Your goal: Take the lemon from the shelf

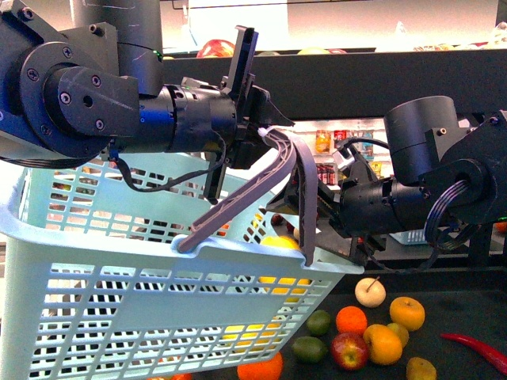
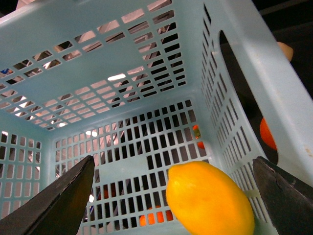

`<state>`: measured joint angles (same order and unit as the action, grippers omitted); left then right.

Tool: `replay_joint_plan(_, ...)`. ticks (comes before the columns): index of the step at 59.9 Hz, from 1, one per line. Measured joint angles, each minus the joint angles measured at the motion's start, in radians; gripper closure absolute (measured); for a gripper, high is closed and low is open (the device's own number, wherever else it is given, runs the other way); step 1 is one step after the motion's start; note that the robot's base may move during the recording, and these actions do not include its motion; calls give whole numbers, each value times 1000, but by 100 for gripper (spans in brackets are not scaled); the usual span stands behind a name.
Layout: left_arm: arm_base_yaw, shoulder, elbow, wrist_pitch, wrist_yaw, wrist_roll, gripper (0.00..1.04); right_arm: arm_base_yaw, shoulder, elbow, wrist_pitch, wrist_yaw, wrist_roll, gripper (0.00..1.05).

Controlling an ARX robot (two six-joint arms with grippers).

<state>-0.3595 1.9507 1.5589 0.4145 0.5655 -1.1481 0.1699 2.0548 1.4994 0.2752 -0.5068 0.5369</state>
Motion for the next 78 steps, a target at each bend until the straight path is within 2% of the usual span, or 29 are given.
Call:
replay_joint_plan(10, 0, 0, 0, 0, -2, -1, 97, -35, -3, 1, 14, 62, -41, 7)
replay_joint_plan(18, 0, 0, 0, 0, -1, -1, 97, -81, -63, -40, 59, 160, -150, 7)
replay_joint_plan(27, 0, 0, 0, 0, -1, -2, 97, -125, -249, -193, 195, 326, -355, 7)
replay_joint_plan(31, 0, 0, 0, 0, 0, -2, 97, -134, -408, -336, 301, 408, -493, 7)
replay_joint_plan(39, 0, 0, 0, 0, 0, -2, 97, -140, -616, -552, 371, 489, -599, 7)
replay_joint_plan(50, 0, 0, 0, 0, -2, -2, 97, -185, -942, -892, 273, 591, -617, 7)
replay_joint_plan(57, 0, 0, 0, 0, 0, -2, 97, -222, -1138, -1001, 151, 600, -605, 8)
replay_joint_plan(62, 0, 0, 0, 0, 0, -2, 97, -274, -1295, -1068, 30, 442, -575, 20)
replay_joint_plan(65, 0, 0, 0, 0, 0, -2, 97, -278, -1368, -1123, 14, 408, -563, 29)
replay_joint_plan(72, 0, 0, 0, 0, -2, -1, 97, -270, -1462, -1197, 26, 410, -554, 48)
replay_joint_plan(78, 0, 0, 0, 0, 0, -2, 97, -199, -1500, -1252, 32, 494, -550, 65)
